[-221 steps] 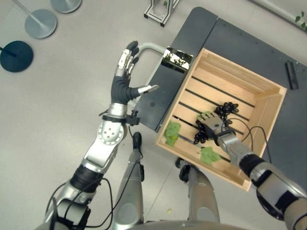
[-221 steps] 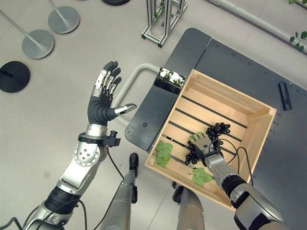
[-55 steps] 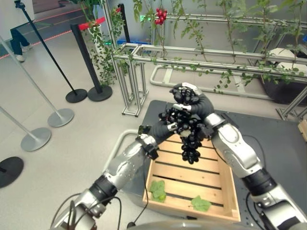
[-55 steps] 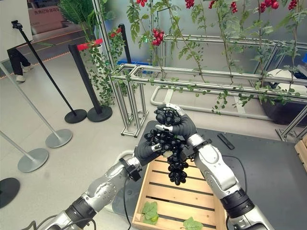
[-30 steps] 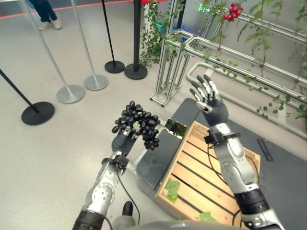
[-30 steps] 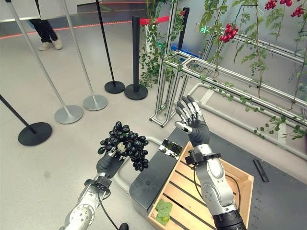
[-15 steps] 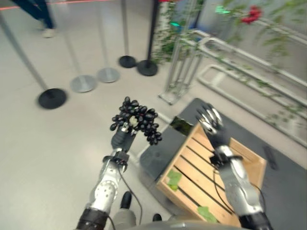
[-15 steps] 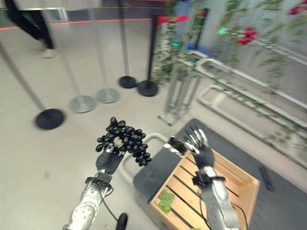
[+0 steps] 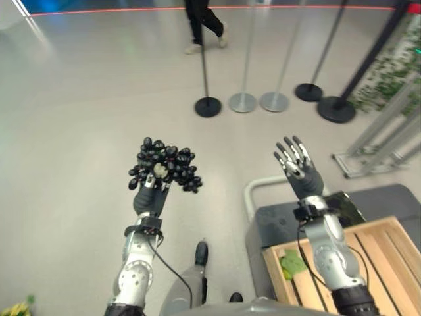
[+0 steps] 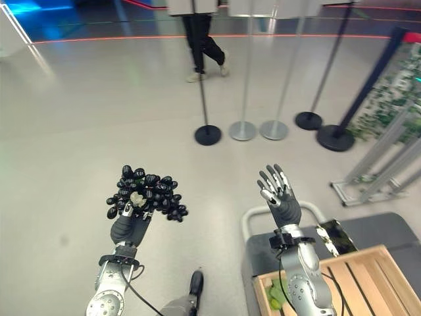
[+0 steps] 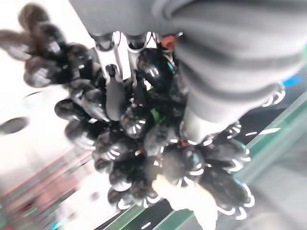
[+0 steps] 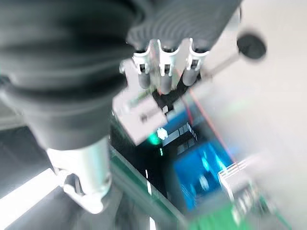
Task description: Pick up the fruits from the basket on one side to the basket on the other side
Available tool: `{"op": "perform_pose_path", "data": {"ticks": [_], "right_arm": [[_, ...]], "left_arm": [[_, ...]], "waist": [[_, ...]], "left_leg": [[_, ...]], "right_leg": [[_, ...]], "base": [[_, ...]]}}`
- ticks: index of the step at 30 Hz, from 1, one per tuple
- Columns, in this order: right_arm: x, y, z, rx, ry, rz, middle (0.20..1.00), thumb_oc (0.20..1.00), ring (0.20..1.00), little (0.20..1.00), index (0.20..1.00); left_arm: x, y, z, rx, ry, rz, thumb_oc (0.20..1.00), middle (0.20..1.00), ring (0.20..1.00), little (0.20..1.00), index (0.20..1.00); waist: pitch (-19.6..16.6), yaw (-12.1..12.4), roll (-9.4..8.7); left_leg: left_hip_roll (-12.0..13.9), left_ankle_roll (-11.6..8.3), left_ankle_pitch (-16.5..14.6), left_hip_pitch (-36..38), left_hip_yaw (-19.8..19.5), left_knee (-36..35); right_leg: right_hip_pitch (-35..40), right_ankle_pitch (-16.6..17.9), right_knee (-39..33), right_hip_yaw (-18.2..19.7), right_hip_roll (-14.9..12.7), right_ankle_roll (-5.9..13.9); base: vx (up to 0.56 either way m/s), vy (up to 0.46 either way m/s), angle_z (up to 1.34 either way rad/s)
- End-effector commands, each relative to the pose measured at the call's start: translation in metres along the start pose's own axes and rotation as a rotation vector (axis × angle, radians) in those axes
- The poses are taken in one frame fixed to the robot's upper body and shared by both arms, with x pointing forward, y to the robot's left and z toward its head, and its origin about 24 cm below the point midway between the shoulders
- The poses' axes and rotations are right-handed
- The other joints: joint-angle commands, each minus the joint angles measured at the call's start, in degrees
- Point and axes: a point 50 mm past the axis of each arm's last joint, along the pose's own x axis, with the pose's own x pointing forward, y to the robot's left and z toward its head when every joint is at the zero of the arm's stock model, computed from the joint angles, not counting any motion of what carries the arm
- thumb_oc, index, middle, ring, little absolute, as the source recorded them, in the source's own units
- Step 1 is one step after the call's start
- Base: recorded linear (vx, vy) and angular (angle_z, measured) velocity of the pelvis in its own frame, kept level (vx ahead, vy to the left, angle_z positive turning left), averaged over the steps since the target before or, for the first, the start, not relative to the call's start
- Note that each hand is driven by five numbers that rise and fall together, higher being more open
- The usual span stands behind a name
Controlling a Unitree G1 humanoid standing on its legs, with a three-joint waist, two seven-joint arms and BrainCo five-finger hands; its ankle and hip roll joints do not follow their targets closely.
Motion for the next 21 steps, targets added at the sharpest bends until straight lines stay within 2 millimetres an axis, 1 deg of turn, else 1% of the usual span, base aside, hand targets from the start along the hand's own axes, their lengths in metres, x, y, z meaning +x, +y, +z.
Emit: {"op": "perform_pose_path", "data": {"ticks": [1,2,3,5,6,7,8,9,10,11,12,13,14,15,16,17,18,19,20,21], "right_arm": [[0.000,0.005,0.018,0.041,-0.131,0.006,1.000,1.000,1.000,1.000,1.000],[-0.001,0.004,0.018,0.053,-0.137,-0.003,1.000,1.000,1.000,1.000,1.000],[-0.002,0.004,0.018,0.056,-0.144,-0.013,1.000,1.000,1.000,1.000,1.000],[-0.002,0.005,0.021,0.046,-0.162,-0.013,1.000,1.000,1.000,1.000,1.000],[-0.002,0.007,0.019,0.056,-0.163,-0.009,1.000,1.000,1.000,1.000,1.000],[-0.001,0.012,0.018,0.062,-0.170,0.005,1.000,1.000,1.000,1.000,1.000],[0.000,0.014,0.017,0.062,-0.164,0.015,1.000,1.000,1.000,1.000,1.000],[-0.001,0.016,0.014,0.056,-0.149,0.024,1.000,1.000,1.000,1.000,1.000],[0.002,0.020,0.009,0.049,-0.129,0.043,1.000,1.000,1.000,1.000,1.000],[0.002,0.020,0.008,0.049,-0.129,0.043,1.000,1.000,1.000,1.000,1.000],[0.005,0.023,0.006,0.053,-0.123,0.055,1.000,1.000,1.000,1.000,1.000],[0.008,0.029,0.001,0.063,-0.105,0.079,1.000,1.000,1.000,1.000,1.000],[0.008,0.029,0.001,0.063,-0.106,0.079,1.000,1.000,1.000,1.000,1.000],[0.009,0.030,0.000,0.056,-0.099,0.087,1.000,1.000,1.000,1.000,1.000],[0.010,0.029,0.000,0.019,-0.089,0.098,1.000,1.000,1.000,1.000,1.000],[0.010,0.030,0.000,0.018,-0.089,0.099,1.000,1.000,1.000,1.000,1.000],[0.010,0.030,0.000,0.014,-0.090,0.103,1.000,1.000,1.000,1.000,1.000],[0.009,0.028,0.000,0.005,-0.090,0.095,1.000,1.000,1.000,1.000,1.000],[0.008,0.025,0.004,-0.010,-0.102,0.083,1.000,1.000,1.000,1.000,1.000],[0.008,0.025,0.004,-0.011,-0.102,0.083,1.000,1.000,1.000,1.000,1.000]], "left_arm": [[0.013,-0.031,0.024,0.051,-0.095,-0.192,0.200,0.200,0.200,0.200,0.200],[0.014,-0.033,0.027,0.071,-0.112,-0.194,0.200,0.200,0.200,0.200,0.200],[0.015,-0.034,0.030,0.080,-0.127,-0.192,0.200,0.200,0.200,0.200,0.200],[0.019,-0.037,0.036,0.100,-0.162,-0.196,0.200,0.200,0.200,0.200,0.200],[0.021,-0.038,0.039,0.119,-0.175,-0.202,0.200,0.200,0.200,0.200,0.200],[0.021,-0.041,0.043,0.147,-0.189,-0.214,0.200,0.200,0.200,0.200,0.200],[0.020,-0.040,0.045,0.157,-0.189,-0.220,0.200,0.200,0.200,0.200,0.200],[0.018,-0.042,0.049,0.192,-0.194,-0.240,0.200,0.200,0.200,0.200,0.200],[0.014,-0.039,0.056,0.244,-0.215,-0.238,0.200,0.200,0.200,0.200,0.200],[0.014,-0.039,0.056,0.245,-0.216,-0.238,0.200,0.200,0.200,0.200,0.200],[0.013,-0.037,0.059,0.261,-0.236,-0.224,0.200,0.200,0.200,0.200,0.200],[0.014,-0.038,0.064,0.277,-0.268,-0.214,0.200,0.200,0.200,0.200,0.200],[0.014,-0.038,0.064,0.278,-0.268,-0.214,0.200,0.200,0.200,0.200,0.200],[0.015,-0.039,0.065,0.292,-0.268,-0.217,0.200,0.200,0.200,0.200,0.200],[0.016,-0.040,0.066,0.332,-0.283,-0.225,0.200,0.200,0.200,0.200,0.200],[0.016,-0.041,0.066,0.333,-0.284,-0.225,0.200,0.200,0.200,0.200,0.200],[0.017,-0.041,0.065,0.338,-0.287,-0.227,0.200,0.200,0.200,0.200,0.200],[0.018,-0.043,0.062,0.341,-0.276,-0.233,0.200,0.200,0.200,0.200,0.200],[0.021,-0.045,0.058,0.345,-0.264,-0.244,0.200,0.200,0.200,0.200,0.200],[0.021,-0.045,0.058,0.343,-0.265,-0.244,0.200,0.200,0.200,0.200,0.200]], "waist": [[-1.94,-0.73,-0.77],[-2.24,-1.20,-0.66],[-2.49,-1.41,-0.40],[-3.00,-2.89,-0.05],[-3.21,-3.11,0.38],[-3.48,-2.89,0.66],[-3.85,-2.35,1.09],[-4.30,-1.66,1.31],[-4.61,0.65,1.35],[-4.64,0.47,1.15],[-4.59,1.31,0.73],[-4.65,3.32,-0.24],[-4.58,3.17,-0.52],[-4.65,3.68,-0.83],[-4.33,3.19,-0.92],[-4.18,3.16,-1.29],[-3.95,2.71,-0.99],[-3.63,2.04,-0.60],[-3.24,0.14,1.14],[-3.42,0.46,1.17]], "left_leg": [[6.23,-0.14,0.10,5.22,1.99,-5.47],[9.25,-1.54,0.14,6.85,4.63,-6.81],[11.30,-2.23,1.37,7.19,7.42,-8.12],[16.38,-3.55,4.50,6.93,16.94,-11.22],[17.75,-4.07,6.08,6.99,19.70,-12.74],[18.91,-4.15,6.84,6.84,22.58,-13.06],[18.40,-4.29,6.96,7.07,22.21,-13.51],[17.16,-4.00,7.13,6.80,21.18,-14.27],[13.21,-2.49,6.16,5.84,17.80,-14.24],[12.84,-2.25,5.93,5.75,17.72,-14.15],[10.88,-1.26,4.65,5.51,16.98,-13.48],[6.93,1.32,1.68,4.99,16.29,-11.98],[6.38,1.69,1.25,4.95,16.24,-11.74],[4.03,3.10,-0.42,5.32,15.22,-11.18],[-0.29,5.81,-2.97,6.90,13.58,-10.91],[-1.01,6.21,-3.21,7.06,13.71,-11.00],[-2.48,7.20,-3.84,7.86,12.45,-11.01],[-3.98,8.39,-4.50,8.48,10.81,-11.23],[-3.82,9.12,-3.16,9.45,8.86,-11.98],[-3.76,9.09,-3.15,9.26,9.15,-12.06]], "right_leg": [[-0.76,3.08,-3.68,4.04,-2.89,7.96],[0.59,2.06,-3.71,2.32,-3.11,8.34],[0.94,2.60,-3.88,0.56,-3.87,8.76],[1.70,3.77,-4.54,-3.51,-5.51,9.60],[1.90,4.17,-4.90,-4.44,-6.00,9.87],[2.36,4.43,-4.45,-6.12,-6.82,10.14],[2.86,4.42,-4.28,-6.55,-7.17,10.31],[3.66,4.30,-3.88,-7.50,-7.91,10.63],[4.45,5.65,-3.00,-8.64,-10.79,11.75],[4.43,5.72,-2.80,-8.77,-11.21,12.02],[4.76,6.28,-1.95,-8.96,-13.08,12.72],[5.64,8.22,2.51,-9.71,-17.19,14.17],[5.57,8.16,3.16,-9.77,-17.97,14.63],[5.32,10.36,6.95,-9.27,-20.41,15.13],[3.87,14.53,15.07,-6.70,-24.75,15.81],[3.51,14.40,16.09,-6.26,-25.80,16.35],[2.75,15.98,19.68,-2.94,-25.42,16.19],[0.47,15.30,23.87,3.18,-23.50,16.25],[-4.04,12.25,26.29,8.80,-17.30,13.93],[-4.64,12.09,26.69,9.19,-17.32,13.82]], "base": [[-0.01,0.134,1.27],[0.00,0.164,1.16],[-0.01,0.208,1.33],[-0.03,0.275,1.82],[0.06,0.294,2.03],[0.15,0.273,1.83],[0.22,0.269,1.33],[0.35,0.443,1.09],[0.28,0.386,1.15],[0.29,0.437,1.08],[0.31,0.455,1.07],[0.31,0.464,0.92],[0.34,0.468,0.97],[0.38,0.469,0.79],[0.38,0.468,1.17],[0.37,0.418,1.45],[0.22,0.220,1.82],[0.27,0.301,1.36],[0.14,0.195,1.03],[0.32,0.232,1.26]]}}
